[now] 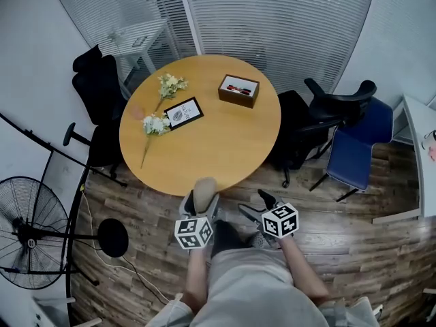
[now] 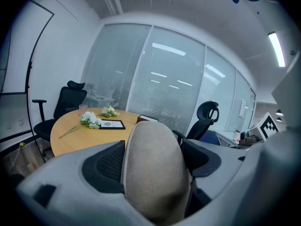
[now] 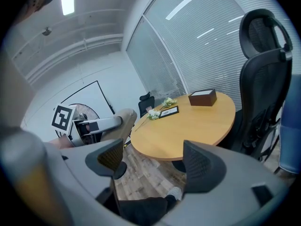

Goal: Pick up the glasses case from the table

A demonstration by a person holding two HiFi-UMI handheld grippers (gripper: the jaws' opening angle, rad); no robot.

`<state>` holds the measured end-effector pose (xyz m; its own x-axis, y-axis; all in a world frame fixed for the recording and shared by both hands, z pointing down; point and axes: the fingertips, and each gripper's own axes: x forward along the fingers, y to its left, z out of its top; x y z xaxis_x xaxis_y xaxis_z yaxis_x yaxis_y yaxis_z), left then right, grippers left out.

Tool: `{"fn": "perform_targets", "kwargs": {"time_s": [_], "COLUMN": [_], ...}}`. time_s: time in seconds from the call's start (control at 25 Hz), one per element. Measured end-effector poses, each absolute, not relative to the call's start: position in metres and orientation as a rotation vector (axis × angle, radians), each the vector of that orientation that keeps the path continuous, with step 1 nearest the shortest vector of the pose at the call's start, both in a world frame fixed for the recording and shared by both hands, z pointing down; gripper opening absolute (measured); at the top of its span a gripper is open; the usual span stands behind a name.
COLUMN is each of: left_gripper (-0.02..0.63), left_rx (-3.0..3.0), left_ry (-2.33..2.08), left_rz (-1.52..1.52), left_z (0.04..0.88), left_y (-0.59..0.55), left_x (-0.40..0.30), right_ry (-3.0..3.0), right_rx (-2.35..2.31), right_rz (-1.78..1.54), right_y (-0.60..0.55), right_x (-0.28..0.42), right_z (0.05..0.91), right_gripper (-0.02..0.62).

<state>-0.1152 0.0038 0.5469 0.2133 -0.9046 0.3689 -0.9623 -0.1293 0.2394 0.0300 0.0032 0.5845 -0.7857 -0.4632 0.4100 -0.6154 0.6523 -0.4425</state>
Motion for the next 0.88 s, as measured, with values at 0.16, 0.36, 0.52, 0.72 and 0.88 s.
{"fn": "perform_targets", "kwargs": {"time_s": [0.16, 0.36, 0.52, 0.72, 0.88], "left_gripper": [0.362, 0.362, 0.362, 0.362, 0.362], "left_rx": [2.071, 2.073, 2.08, 2.097, 2.109], "left_ry": [-1.728, -1.725, -1.718, -1.702, -1.694], "left_rz": [0.188, 0.192, 0.195, 0.198, 0.201], "left_z": [0.55, 0.552, 0.551, 0.551, 0.551], "left_y": [0.005, 0.004, 0.001, -0.002, -0.005], "left_x": [-0.113, -0.109, -0.105, -0.096, -0.09], "right_ry": [-2.609, -2.614, -2.616, -2.618, -2.62], "right_rx": [0.861, 0.859, 0.871, 0.894, 0.909], "right_rz": [0.841, 0.846, 0.848, 0.846, 0.847], "right_y": [0.005, 0.005, 0.003, 0.001, -0.001], "right_x": [0.031, 0.034, 0.038, 0.045, 0.051], "right_z": [0.587, 0.588, 0.587, 0.587, 0.586], "right_gripper": [0.387, 0.379, 0.363, 0.33, 0.31]}}
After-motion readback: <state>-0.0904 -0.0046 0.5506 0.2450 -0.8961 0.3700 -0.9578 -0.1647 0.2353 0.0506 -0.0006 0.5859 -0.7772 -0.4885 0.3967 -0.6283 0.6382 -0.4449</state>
